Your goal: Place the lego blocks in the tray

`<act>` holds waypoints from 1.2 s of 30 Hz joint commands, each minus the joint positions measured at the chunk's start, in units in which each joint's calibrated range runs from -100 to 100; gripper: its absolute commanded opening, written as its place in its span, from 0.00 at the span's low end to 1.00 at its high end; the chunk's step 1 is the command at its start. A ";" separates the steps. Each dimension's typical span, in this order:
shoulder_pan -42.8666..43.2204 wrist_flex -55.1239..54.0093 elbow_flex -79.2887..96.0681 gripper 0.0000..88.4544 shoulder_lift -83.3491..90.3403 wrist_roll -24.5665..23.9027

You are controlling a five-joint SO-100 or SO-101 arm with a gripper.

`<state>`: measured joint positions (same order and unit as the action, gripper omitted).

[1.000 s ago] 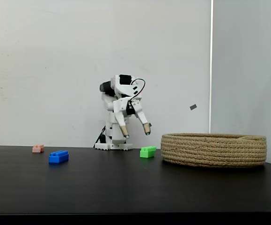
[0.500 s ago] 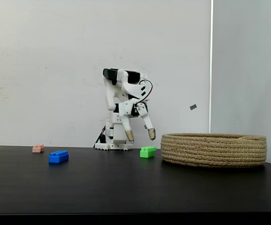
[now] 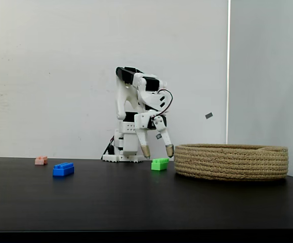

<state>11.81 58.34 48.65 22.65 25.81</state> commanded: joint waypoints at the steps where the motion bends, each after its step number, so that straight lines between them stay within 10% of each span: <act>1: -0.10 -0.99 -4.10 0.26 -2.44 -0.54; 21: 0.97 -2.66 -6.11 0.00 -8.29 -2.78; 36: -6.04 6.92 -22.34 0.00 12.18 12.55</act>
<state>4.15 65.00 38.31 32.74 35.97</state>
